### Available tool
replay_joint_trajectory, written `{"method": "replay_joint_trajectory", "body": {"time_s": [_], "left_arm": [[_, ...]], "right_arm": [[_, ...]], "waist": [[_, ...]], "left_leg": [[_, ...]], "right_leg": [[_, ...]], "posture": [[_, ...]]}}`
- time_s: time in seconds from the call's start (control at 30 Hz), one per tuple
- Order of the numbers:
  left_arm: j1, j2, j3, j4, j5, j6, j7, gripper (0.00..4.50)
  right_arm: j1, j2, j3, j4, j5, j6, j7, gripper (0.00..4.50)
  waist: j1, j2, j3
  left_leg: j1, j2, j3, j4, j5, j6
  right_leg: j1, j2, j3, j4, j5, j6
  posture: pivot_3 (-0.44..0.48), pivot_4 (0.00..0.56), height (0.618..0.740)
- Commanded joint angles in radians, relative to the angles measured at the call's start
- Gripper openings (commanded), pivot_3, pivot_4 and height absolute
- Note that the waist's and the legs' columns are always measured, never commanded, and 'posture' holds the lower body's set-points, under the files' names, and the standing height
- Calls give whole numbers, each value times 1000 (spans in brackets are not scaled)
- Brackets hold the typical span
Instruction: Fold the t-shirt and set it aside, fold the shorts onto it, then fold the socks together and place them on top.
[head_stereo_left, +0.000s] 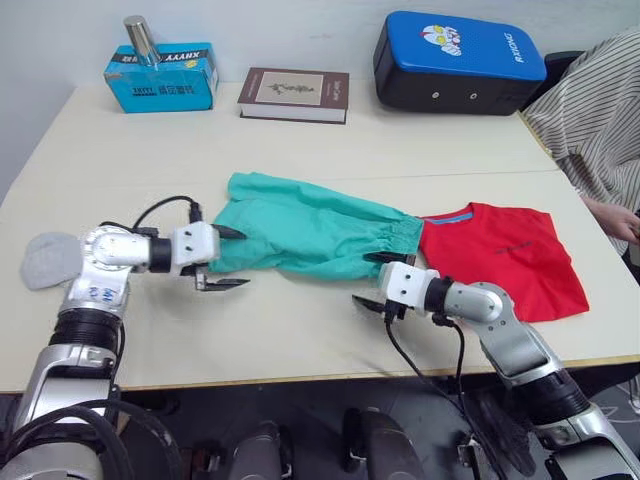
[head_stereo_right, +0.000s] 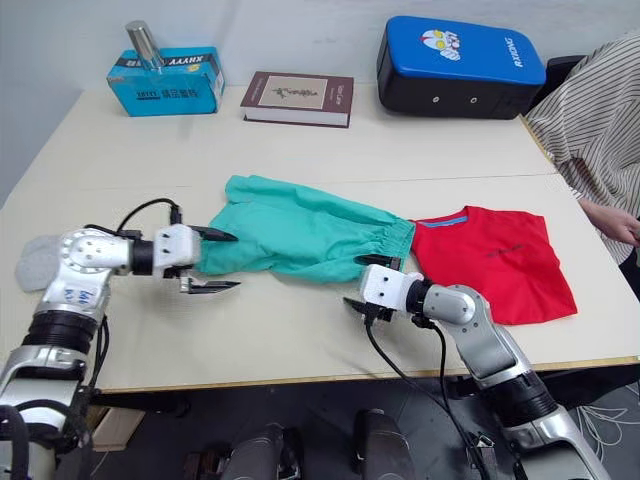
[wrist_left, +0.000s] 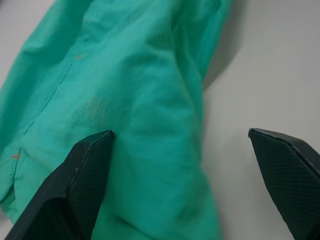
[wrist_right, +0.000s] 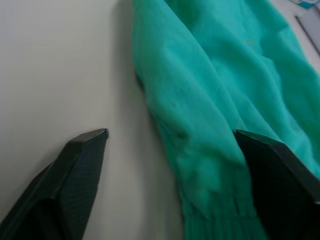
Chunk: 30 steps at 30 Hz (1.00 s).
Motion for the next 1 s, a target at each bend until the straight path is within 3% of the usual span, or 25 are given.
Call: {"method": "replay_joint_trajectory", "body": {"time_s": [0.03, 0.17, 0.3, 0.43, 0.57, 0.7, 0.83, 1.0], "left_arm": [[-82, -11, -45, 150, 118, -67, 151, 3664], [-132, 5, -137, 301, 249, -129, 257, 2450], [-114, 0, -84, 350, 159, -111, 216, 1247], [43, 46, -9, 153, -9, -80, 38, 23], [333, 151, 62, -270, -109, 33, -1, 23], [595, 204, 164, -661, -175, 209, 78, 23], [852, 190, 302, -955, -201, 356, 174, 23], [1053, 118, 376, -1164, -284, 508, 235, 23]], "right_arm": [[-23, 10, -4, 47, -63, -34, -57, 2575], [-36, 15, 4, 74, -72, -68, -42, 1143], [-70, 4, 5, 136, -70, -133, -22, 0], [-127, -16, 6, 232, -54, -262, 19, 0], [-185, -22, 14, 338, -19, -389, 91, 0], [-199, -29, 25, 423, 68, -472, 234, 0], [-180, -46, 20, 443, 134, -568, 327, 0], [-118, -78, 0, 435, 174, -583, 368, 0]], "waist": [[0, -1, 0], [-3, 0, -1], [-9, 0, -1], [-31, 0, -1], [-47, 0, -1], [-54, 0, -1], [-52, 1, 0], [-38, 1, 0]], "left_leg": [[0, 0, 0, 0, 0, 0], [1, 0, 0, 0, 0, 0], [13, 1, 1, -3, 0, 0], [14, 2, 3, -4, -1, -2], [14, 7, 4, -4, -3, -5], [15, 8, 3, -5, -4, -8], [15, 9, 3, -5, -5, -7], [16, 9, 3, -5, -5, -8]], "right_leg": [[0, 0, -1, 0, 0, 0], [1, 0, -1, 0, 0, 0], [11, 0, 0, -1, 0, -1], [10, 1, 2, 1, -2, -3], [9, 2, 7, 4, -4, -5], [9, 2, 12, 3, -5, -5], [9, 2, 14, 0, -6, -5], [9, 1, 16, 0, -6, -7]], "posture": [[0, 150, 740], [0, 150, 740], [0, 150, 740], [0, 150, 740], [0, 150, 740], [0, 150, 740], [0, 150, 740], [0, 150, 740]]}}
